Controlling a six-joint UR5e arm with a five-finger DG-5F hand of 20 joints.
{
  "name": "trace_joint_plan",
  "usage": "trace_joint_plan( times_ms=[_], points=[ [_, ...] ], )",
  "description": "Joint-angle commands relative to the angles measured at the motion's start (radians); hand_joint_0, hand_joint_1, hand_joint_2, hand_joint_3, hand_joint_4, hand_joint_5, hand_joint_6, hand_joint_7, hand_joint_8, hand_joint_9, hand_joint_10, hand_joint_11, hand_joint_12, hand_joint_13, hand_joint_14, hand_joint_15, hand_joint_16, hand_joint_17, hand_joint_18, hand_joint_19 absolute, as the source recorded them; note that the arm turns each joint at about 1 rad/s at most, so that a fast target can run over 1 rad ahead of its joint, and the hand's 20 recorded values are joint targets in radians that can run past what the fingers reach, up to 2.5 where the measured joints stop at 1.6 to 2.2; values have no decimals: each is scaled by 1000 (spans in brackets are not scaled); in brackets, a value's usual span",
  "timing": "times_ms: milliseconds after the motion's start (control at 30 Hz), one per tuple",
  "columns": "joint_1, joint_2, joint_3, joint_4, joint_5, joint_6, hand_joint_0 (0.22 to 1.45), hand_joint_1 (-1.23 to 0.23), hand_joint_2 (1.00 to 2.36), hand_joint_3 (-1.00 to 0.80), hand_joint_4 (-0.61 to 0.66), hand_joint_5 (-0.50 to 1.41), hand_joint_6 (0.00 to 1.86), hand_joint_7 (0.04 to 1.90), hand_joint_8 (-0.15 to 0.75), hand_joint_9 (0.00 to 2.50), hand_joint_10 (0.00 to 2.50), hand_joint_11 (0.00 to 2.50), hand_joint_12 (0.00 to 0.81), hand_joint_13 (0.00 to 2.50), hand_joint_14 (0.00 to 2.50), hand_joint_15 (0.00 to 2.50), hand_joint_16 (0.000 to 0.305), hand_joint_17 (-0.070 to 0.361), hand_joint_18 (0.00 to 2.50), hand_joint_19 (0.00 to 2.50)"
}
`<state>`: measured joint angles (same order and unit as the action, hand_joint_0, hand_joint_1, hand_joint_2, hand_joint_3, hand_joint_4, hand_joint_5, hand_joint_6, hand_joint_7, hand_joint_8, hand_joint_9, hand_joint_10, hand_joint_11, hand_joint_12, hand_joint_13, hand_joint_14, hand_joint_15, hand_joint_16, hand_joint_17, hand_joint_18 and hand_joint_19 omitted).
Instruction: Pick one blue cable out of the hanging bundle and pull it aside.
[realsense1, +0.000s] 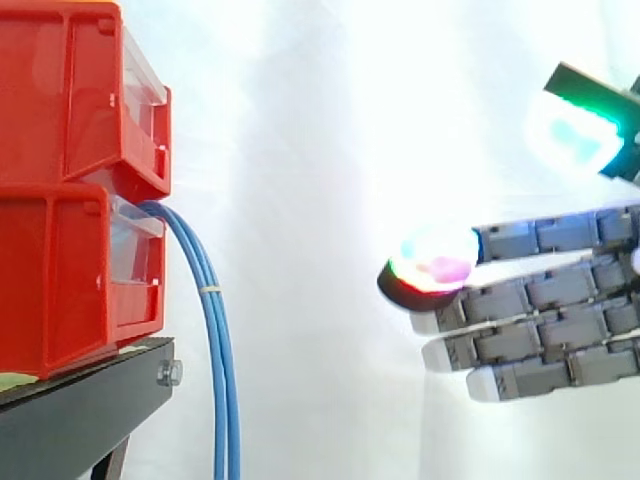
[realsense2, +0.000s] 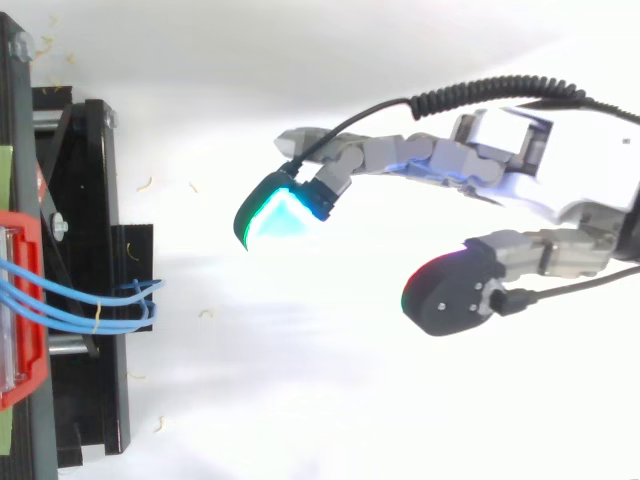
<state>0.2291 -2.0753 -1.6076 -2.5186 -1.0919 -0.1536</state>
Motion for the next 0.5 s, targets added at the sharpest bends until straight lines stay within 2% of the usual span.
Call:
trace_joint_plan(
  times_ms=[0, 100, 267, 467],
  points=[
    [1, -29, 0, 53, 9, 2, 425, -454, 1000, -500, 192, -260, 502, 716, 259, 149, 0, 0, 403, 80, 2, 80, 71, 161, 73, 214],
    [2, -35, 0, 78, 23, 0, 426, -452, 1000, -500, 195, -259, 502, 718, 262, 160, 0, 0, 402, 89, 0, 79, 72, 161, 75, 227],
    [6, -35, 0, 81, 63, -20, 428, -451, 1000, -500, 204, -256, 502, 721, 264, 182, 0, 0, 402, 98, 3, 81, 72, 161, 88, 223],
    [10, -34, 0, 76, 78, -21, 429, -450, 1000, -500, 215, -251, 502, 724, 273, 222, 0, 0, 401, 117, 3, 81, 72, 161, 108, 239]
  ],
)
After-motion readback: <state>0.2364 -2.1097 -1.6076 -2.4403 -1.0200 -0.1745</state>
